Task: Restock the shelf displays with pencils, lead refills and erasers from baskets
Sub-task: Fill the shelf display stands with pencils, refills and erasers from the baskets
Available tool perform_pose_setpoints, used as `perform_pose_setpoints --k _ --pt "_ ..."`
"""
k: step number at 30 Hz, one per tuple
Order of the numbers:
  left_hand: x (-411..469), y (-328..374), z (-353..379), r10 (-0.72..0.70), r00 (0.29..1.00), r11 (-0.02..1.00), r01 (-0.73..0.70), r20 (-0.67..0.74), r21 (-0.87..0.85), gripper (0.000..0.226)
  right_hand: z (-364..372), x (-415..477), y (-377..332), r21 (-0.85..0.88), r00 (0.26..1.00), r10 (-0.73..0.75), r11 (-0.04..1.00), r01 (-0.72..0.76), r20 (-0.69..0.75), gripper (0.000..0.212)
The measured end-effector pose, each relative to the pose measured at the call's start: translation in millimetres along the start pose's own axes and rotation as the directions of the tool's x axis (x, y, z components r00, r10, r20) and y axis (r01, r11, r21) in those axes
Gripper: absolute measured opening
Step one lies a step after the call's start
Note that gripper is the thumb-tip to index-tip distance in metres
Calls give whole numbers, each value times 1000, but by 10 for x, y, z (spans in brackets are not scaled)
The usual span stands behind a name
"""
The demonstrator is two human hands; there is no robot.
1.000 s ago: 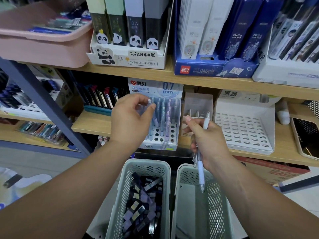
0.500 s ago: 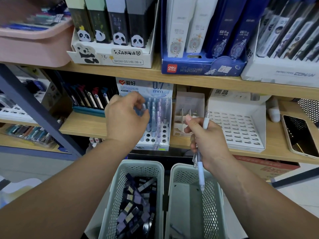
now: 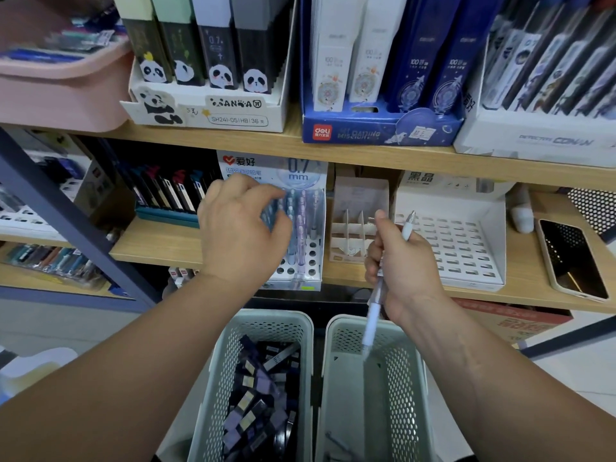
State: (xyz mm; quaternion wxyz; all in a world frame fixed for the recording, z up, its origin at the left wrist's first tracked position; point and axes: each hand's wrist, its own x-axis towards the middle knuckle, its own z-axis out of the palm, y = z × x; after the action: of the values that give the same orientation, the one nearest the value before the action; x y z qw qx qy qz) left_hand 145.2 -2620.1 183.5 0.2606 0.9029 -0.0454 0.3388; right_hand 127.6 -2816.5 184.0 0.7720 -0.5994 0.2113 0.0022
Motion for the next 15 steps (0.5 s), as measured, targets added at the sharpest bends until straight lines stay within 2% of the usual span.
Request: perform_pose_setpoints --k 2,3,5,7,10,15 --pt "-67 196 -113 30 997 994 -22 71 -109 8 40 -50 -32 70 1000 16 997 -16 -5 34" --pt "-126 326 -171 15 985 981 19 174 -195 9 67 -76 -41 96 1000 13 995 -12 -2 34" --pt "-269 563 -260 -53 896 918 217 440 -331 16 118 -132 -36 116 1000 -14 993 14 -1 36" --pt "-412 699 -260 -60 794 853 356 605 -383 15 164 -192 -17 119 1000 -26 993 27 -5 39" --pt "-519 691 -201 -60 765 817 407 641 -409 9 188 -284 -10 72 999 -39 997 37 16 40" --pt "-473 563 -231 -192 716 737 557 671 -383 5 105 -354 -50 -19 991 -38 999 41 130 27"
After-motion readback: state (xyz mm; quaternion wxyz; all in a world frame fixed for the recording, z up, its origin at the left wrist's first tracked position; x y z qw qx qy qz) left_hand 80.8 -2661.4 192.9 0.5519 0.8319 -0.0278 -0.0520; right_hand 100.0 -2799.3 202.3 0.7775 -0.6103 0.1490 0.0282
